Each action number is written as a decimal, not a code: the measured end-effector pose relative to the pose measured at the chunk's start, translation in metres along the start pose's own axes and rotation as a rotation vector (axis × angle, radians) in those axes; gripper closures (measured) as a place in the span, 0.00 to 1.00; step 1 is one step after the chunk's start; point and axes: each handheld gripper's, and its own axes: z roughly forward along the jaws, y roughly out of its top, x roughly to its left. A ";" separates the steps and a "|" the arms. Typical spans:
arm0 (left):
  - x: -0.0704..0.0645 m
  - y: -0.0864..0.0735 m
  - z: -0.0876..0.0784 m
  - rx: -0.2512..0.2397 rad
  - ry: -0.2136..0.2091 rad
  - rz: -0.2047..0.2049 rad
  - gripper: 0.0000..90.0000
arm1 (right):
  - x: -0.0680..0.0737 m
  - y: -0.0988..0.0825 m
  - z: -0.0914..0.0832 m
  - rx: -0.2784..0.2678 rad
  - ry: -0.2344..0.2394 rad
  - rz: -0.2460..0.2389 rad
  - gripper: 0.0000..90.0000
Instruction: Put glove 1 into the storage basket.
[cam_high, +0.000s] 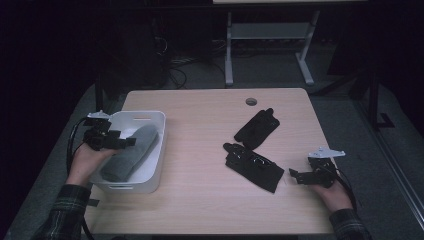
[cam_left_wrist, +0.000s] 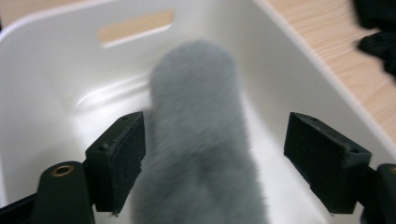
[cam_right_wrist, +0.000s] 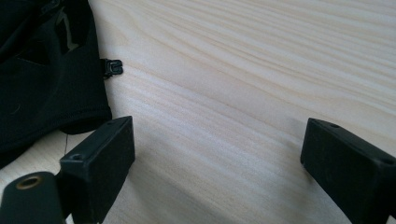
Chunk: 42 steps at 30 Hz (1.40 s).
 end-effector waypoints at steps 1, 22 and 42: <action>-0.005 0.002 -0.001 -0.009 -0.007 0.008 0.20 | 0.000 0.000 0.000 0.000 0.000 0.000 0.11; -0.130 0.046 0.025 -0.093 -0.213 0.201 0.18 | 0.001 0.000 -0.005 0.005 0.014 -0.011 0.26; -0.199 0.002 0.094 -0.006 -0.290 0.298 0.18 | 0.038 0.029 -0.013 -0.020 0.218 -0.130 1.00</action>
